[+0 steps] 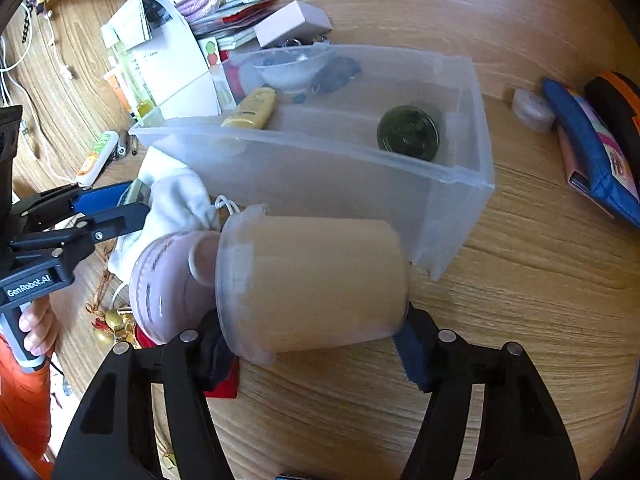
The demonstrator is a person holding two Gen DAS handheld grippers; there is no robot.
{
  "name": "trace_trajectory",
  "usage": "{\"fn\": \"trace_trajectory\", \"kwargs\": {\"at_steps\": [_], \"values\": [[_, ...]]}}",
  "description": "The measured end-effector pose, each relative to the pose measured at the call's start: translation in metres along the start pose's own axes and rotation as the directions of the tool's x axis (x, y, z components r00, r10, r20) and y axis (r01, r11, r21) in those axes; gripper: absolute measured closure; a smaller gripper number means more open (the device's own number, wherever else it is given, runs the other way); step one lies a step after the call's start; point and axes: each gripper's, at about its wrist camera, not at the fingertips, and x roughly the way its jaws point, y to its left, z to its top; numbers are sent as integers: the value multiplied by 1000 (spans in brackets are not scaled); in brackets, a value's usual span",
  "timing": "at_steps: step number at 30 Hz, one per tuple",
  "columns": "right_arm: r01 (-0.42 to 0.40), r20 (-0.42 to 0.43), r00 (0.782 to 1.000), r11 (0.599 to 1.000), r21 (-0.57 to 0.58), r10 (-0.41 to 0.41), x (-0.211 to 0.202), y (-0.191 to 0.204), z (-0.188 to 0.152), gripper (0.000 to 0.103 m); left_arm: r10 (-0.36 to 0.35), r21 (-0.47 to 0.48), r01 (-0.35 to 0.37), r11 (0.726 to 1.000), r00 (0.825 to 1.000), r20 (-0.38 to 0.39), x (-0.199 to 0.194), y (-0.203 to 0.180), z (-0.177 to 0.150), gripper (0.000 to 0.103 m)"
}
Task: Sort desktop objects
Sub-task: 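Grasp the dotted tile with the left gripper while the right grasps the white cup, then lift the tile and white cup and carry both over the clear box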
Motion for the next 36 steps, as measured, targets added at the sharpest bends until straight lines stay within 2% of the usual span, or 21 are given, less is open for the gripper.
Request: {"fn": "trace_trajectory", "kwargs": {"at_steps": [6, 14, 23, 36], "values": [[28, 26, 999, 1000, -6, -28, -4, 2, 0, 40, 66, 41, -67, 997, 997, 32, -5, -8, -4, 63], [57, 44, 997, 997, -48, -55, -21, 10, -2, 40, 102, 19, -104, 994, 990, 96, -27, -8, -1, 63], [76, 108, 992, 996, -54, -70, -52, 7, 4, 40, 190, 34, -199, 979, 966, 175, -56, -20, 9, 63], [90, 184, 980, 993, -75, -75, -88, 7, 21, 40, 200, 11, -209, 978, 949, 242, -76, -36, 31, 63]]}}
